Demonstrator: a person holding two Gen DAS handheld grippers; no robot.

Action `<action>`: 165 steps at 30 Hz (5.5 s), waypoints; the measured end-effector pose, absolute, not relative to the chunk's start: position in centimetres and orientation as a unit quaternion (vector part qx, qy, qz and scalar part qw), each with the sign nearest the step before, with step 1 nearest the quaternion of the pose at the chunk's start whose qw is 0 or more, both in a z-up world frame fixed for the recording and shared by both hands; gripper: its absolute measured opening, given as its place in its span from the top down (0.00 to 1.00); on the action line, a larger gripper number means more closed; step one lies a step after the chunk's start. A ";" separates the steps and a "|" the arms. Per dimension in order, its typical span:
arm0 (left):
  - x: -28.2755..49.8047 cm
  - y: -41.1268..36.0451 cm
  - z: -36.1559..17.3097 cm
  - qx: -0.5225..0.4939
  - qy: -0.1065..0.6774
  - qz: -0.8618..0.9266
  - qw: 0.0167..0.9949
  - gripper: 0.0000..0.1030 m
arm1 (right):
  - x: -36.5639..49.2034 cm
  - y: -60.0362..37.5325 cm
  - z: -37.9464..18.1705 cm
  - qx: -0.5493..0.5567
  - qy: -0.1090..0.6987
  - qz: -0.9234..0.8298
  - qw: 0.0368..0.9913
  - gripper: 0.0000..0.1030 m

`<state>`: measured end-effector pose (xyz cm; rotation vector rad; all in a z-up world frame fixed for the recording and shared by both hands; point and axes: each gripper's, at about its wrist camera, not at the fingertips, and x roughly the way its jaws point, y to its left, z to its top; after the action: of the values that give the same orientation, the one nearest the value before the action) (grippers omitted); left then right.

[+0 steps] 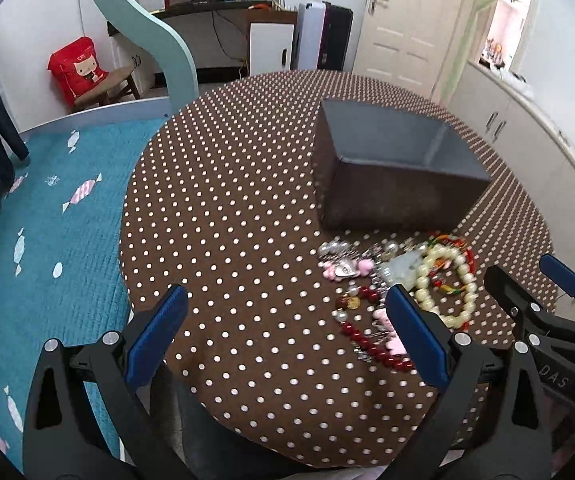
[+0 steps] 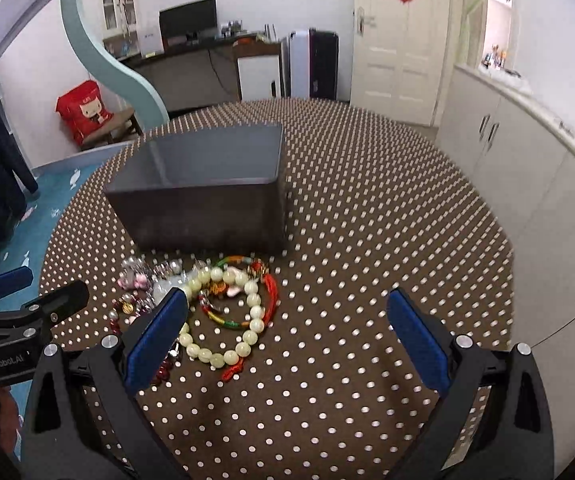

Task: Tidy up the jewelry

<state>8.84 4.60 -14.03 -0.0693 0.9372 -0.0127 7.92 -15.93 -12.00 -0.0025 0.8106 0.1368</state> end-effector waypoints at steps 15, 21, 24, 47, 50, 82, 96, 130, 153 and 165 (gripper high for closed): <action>10.3 5.4 -16.1 -0.023 0.472 -0.024 0.881 0.05 | 9.9 -14.8 -14.4 0.000 0.433 0.091 0.897 0.40; 10.7 5.2 -16.4 -0.027 0.485 -0.034 0.873 0.05 | 10.1 -13.9 -14.9 -0.021 0.435 0.103 0.894 0.55; 10.7 5.2 -16.6 -0.035 0.490 -0.048 0.869 0.05 | 10.1 -13.6 -15.0 -0.043 0.429 0.095 0.897 0.66; 10.8 4.6 -17.0 -0.016 0.494 -0.071 0.866 0.34 | 9.3 -13.9 -14.1 -0.061 0.415 0.112 0.901 0.87; 11.1 3.7 -17.2 0.013 0.494 -0.060 0.867 0.34 | 9.1 -13.8 -13.8 -0.065 0.408 0.126 0.902 0.87; 10.8 6.6 -13.5 -0.084 0.469 -0.177 0.861 0.92 | 8.2 -16.7 -11.4 -0.004 0.387 0.180 0.904 0.92; 10.8 6.9 -5.7 -0.081 0.389 -0.196 0.897 0.92 | 8.2 -17.2 -7.6 -0.006 0.334 0.178 0.925 0.92; 9.0 8.9 -4.5 -0.098 0.415 -0.184 0.886 0.92 | 8.3 -6.5 -13.1 -0.114 0.350 0.388 0.845 0.59; 10.1 9.8 -8.4 -0.090 0.456 -0.127 0.876 0.92 | 10.9 -8.7 -11.6 -0.073 0.367 0.348 0.860 0.94; 10.4 8.0 -9.6 -0.091 0.462 -0.155 0.868 0.92 | 10.4 -12.8 -10.6 -0.056 0.360 0.288 0.886 0.94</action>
<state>10.44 8.04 -9.63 -0.1902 0.9674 -0.3252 10.37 -12.77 -10.62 -0.1168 0.7495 0.5987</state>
